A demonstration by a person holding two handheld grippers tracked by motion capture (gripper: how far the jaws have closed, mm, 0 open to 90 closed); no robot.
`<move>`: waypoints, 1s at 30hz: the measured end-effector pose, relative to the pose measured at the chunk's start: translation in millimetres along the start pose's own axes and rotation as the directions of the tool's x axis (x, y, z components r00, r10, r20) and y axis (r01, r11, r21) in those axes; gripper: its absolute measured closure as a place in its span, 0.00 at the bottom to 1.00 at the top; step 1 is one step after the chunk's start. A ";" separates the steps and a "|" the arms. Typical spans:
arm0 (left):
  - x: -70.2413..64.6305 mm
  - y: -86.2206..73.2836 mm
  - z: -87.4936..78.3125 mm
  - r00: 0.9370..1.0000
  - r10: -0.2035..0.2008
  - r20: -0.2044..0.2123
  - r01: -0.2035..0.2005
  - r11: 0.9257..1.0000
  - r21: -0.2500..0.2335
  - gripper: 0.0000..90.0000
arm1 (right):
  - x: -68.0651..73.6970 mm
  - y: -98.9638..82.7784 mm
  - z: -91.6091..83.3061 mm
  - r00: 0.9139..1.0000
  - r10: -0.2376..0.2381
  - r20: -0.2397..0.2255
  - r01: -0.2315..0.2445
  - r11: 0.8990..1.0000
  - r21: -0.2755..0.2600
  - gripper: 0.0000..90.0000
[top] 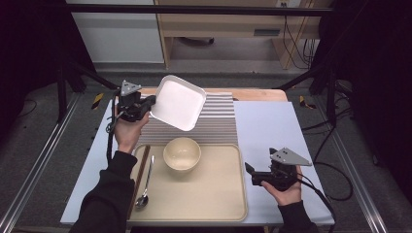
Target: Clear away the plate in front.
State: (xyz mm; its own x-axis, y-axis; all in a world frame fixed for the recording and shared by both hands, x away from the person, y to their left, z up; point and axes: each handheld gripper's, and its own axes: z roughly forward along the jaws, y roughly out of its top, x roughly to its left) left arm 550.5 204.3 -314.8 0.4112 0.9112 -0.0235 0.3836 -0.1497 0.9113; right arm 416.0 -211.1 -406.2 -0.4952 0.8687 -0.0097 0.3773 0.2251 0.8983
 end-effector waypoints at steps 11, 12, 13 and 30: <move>-18.5 -0.6 -28.9 0.997 0.058 0.055 -0.057 0.998 -0.034 0.99 | -0.4 0.8 -1.9 1.000 0.001 0.002 -0.001 1.000 -0.006 0.04; -20.2 -1.4 -31.2 0.996 0.064 0.059 -0.062 0.997 -0.036 0.99 | -0.4 0.8 -2.0 1.000 0.000 0.002 0.000 1.000 -0.006 0.04; -22.0 -2.5 -33.4 0.996 0.068 0.063 -0.066 0.997 -0.038 0.99 | -0.4 0.8 -2.1 1.000 0.000 0.002 0.000 1.000 -0.006 0.04; -43.4 -36.8 -60.1 0.984 0.104 0.144 -0.099 0.994 -0.037 0.99 | -0.2 0.7 -2.4 1.000 -0.002 0.008 0.002 1.000 -0.003 0.03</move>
State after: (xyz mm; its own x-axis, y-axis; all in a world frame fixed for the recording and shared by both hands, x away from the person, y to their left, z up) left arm 468.8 193.3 -322.6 0.5633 0.8262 0.0123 0.3104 -0.2253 0.9235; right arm 414.5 -212.2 -404.5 -0.4899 0.8716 -0.0149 0.3743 0.2258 0.8994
